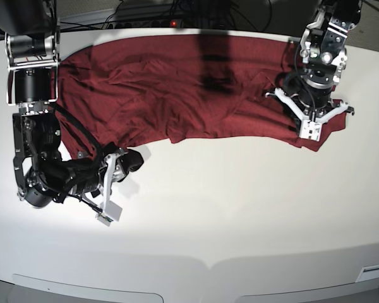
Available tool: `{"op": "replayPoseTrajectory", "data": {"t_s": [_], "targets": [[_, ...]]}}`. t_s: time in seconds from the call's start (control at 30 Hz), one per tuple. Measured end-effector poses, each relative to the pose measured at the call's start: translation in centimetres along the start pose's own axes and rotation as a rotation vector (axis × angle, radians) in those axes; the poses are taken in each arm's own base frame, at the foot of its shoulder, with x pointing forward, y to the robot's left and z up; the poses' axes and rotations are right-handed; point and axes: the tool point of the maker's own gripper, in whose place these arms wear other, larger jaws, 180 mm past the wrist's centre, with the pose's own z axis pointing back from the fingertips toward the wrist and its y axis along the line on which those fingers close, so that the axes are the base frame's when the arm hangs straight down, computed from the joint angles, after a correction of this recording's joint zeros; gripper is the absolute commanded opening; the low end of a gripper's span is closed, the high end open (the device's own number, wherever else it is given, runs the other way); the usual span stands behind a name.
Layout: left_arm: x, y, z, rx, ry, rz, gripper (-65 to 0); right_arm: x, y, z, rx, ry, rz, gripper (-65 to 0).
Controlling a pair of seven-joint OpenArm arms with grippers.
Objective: Fold the T-shirt properly
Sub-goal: 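Move the left gripper onto the shirt's folded edge and grasp it, then pull the grasped shirt edge with the left gripper toward its arm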
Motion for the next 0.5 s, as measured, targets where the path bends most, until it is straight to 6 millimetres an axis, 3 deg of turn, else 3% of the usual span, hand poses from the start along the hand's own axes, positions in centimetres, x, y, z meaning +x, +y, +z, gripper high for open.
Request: {"op": "replayPoseTrajectory", "data": {"t_s": [0.13,0.5], "targets": [[0.0,0.0,0.0,0.0,0.0,0.0,-53.8,-0.01,-0.01,0.01,0.0,0.0,0.0,-35.1],[-0.22,0.45,0.01,0.025,0.013,-0.05,-53.8,-0.01,-0.02,0.01,-0.001,0.0,0.0,-35.1]]}}
